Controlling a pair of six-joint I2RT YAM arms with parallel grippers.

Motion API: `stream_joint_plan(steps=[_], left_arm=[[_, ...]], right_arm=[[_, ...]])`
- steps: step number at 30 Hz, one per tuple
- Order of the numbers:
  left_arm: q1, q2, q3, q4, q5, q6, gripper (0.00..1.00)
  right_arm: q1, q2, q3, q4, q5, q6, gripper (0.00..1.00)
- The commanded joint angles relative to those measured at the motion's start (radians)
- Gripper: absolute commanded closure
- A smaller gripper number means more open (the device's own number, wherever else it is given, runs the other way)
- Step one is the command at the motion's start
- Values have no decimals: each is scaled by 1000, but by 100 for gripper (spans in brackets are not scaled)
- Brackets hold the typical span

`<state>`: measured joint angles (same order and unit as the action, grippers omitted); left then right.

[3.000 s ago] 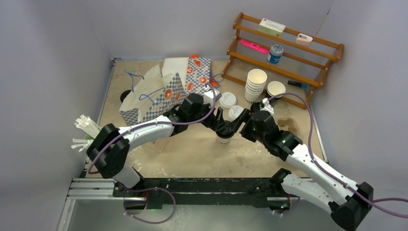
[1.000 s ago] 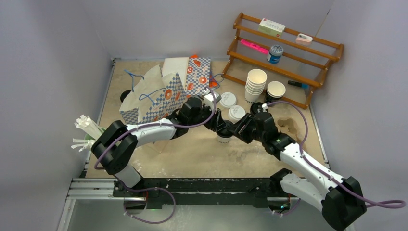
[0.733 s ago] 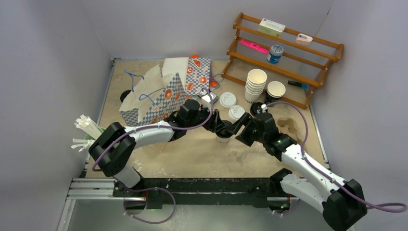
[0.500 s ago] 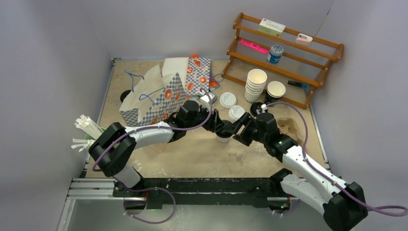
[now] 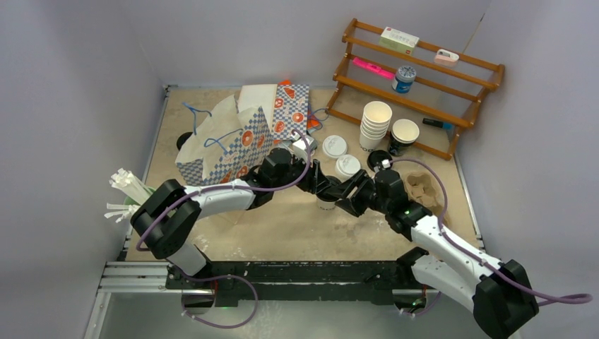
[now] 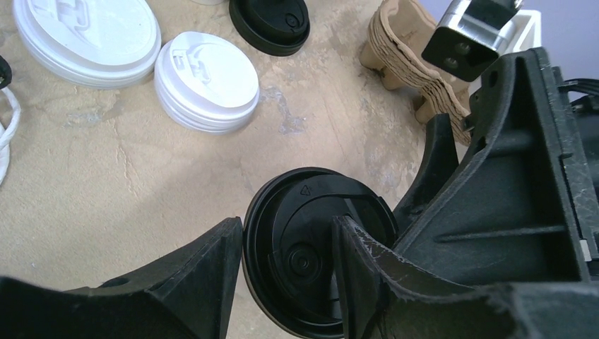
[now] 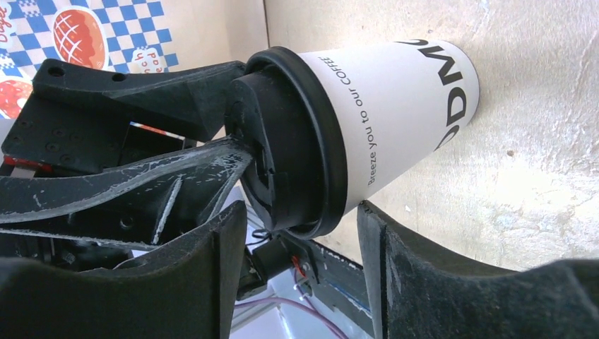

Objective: Pack the takeout coffee

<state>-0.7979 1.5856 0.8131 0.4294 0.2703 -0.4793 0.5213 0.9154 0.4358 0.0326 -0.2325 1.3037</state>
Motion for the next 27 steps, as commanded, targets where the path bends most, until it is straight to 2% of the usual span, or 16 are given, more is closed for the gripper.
stream_joint_plan(steps=[1, 12, 17, 27], left_arm=[[-7, 29, -26, -44, 7, -3, 49], [-18, 34, -64, -3, -9, -13, 49], [-23, 53, -90, 42, -13, -13, 50], [-41, 79, -190, 237, -32, -35, 50]], right_arm=[[-1, -7, -22, 90, -30, 74, 41], [-1, -32, -29, 29, 16, 115, 60], [-1, -27, -29, 23, 30, 119, 60], [-1, -33, -15, -10, 68, 97, 61]])
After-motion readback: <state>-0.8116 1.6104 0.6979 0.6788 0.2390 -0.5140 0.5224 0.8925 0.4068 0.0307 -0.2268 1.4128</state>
